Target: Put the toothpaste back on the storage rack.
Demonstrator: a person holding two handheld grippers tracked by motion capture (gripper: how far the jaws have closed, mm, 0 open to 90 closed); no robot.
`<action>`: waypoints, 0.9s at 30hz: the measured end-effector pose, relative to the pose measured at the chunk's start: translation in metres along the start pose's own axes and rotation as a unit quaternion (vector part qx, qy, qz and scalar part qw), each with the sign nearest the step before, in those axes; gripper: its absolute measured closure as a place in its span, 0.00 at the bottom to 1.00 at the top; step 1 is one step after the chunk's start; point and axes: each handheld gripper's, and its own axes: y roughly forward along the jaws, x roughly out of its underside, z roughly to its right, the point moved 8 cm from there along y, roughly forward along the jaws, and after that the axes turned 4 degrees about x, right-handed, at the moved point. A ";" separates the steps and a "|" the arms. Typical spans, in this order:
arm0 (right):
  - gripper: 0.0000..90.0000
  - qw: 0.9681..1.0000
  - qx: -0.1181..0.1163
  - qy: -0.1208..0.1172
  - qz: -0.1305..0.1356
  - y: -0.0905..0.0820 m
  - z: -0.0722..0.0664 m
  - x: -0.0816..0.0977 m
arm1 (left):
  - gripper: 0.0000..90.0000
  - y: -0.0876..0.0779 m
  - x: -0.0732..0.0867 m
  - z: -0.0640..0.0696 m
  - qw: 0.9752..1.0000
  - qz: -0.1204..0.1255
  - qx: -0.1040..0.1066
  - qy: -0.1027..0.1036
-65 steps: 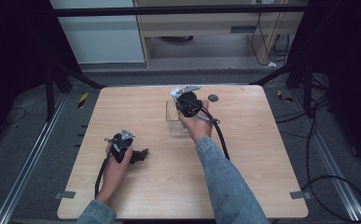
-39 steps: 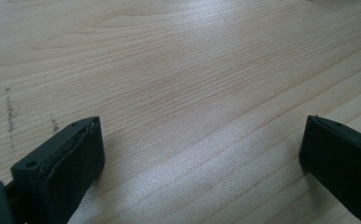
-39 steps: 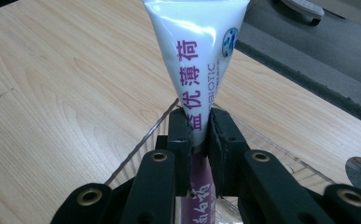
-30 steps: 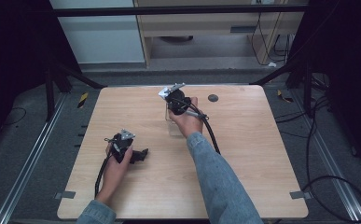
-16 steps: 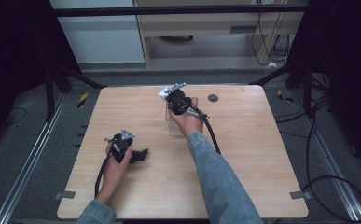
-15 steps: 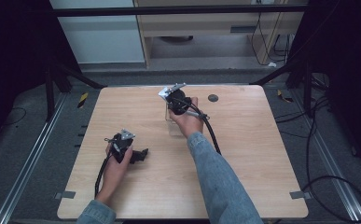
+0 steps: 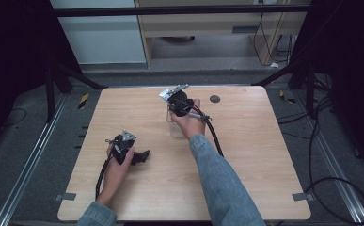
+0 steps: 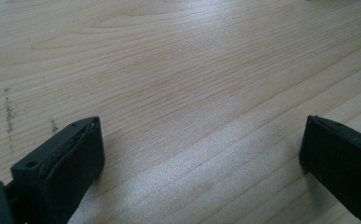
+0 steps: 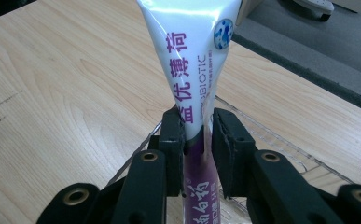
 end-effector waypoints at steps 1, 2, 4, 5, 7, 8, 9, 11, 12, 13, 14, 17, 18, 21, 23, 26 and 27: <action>0.82 1.000 0.000 -0.002 0.000 0.000 0.000 0.000 | 0.00 0.000 0.000 0.000 1.000 0.000 0.000 0.000; 0.81 1.000 0.000 0.001 0.000 -0.001 0.000 0.000 | 0.00 0.000 0.000 0.000 1.000 0.000 0.000 0.000; 0.81 1.000 -0.002 0.001 0.001 -0.002 0.000 -0.001 | 0.00 0.000 0.000 0.000 1.000 0.000 0.000 0.000; 0.81 1.000 -0.002 0.000 0.002 -0.003 0.000 -0.001 | 0.00 0.000 0.000 0.000 1.000 0.000 0.000 0.000; 0.80 1.000 -0.002 0.000 0.002 -0.003 0.000 -0.001 | 0.00 0.000 0.000 0.000 1.000 0.000 0.000 0.000; 0.80 1.000 -0.003 0.002 0.002 -0.004 -0.001 0.000 | 0.00 0.000 0.000 0.000 1.000 0.000 0.000 0.000; 0.79 1.000 -0.003 0.002 0.002 -0.004 -0.001 0.000 | 0.00 0.000 0.000 0.000 1.000 0.000 0.000 0.000; 0.78 1.000 -0.003 0.004 0.002 -0.005 -0.001 0.000 | 0.00 0.000 0.000 0.000 1.000 0.000 0.000 0.000; 0.78 1.000 -0.003 0.003 0.002 -0.006 -0.001 0.000 | 0.00 0.000 0.000 0.000 1.000 0.000 0.000 0.000; 0.78 1.000 -0.003 -0.001 0.002 -0.006 -0.001 0.001 | 0.00 0.000 0.000 0.000 1.000 0.000 0.000 0.000; 0.77 1.000 -0.004 0.000 0.002 -0.007 -0.001 0.001 | 0.00 0.000 0.000 0.000 1.000 0.000 0.000 0.000; 0.77 1.000 -0.006 0.000 0.003 -0.009 -0.002 0.001 | 0.00 0.000 0.000 0.000 1.000 0.000 0.000 0.000; 0.77 1.000 -0.006 -0.001 0.004 -0.010 -0.002 0.001 | 0.00 0.000 0.000 0.000 1.000 0.000 0.000 0.000; 0.77 1.000 -0.006 0.000 0.006 -0.013 -0.002 -0.001 | 0.00 0.000 0.000 0.000 1.000 0.000 0.000 0.000; 0.77 1.000 -0.005 -0.003 0.010 -0.014 -0.002 -0.001 | 0.00 0.000 0.000 0.000 1.000 0.000 0.000 0.000; 0.77 1.000 -0.007 -0.002 0.010 -0.016 -0.001 -0.001 | 0.00 0.000 0.000 0.000 1.000 0.000 0.000 0.000; 0.78 1.000 -0.007 0.002 0.010 -0.017 -0.001 -0.001 | 0.00 0.000 0.000 0.000 1.000 0.000 0.000 0.000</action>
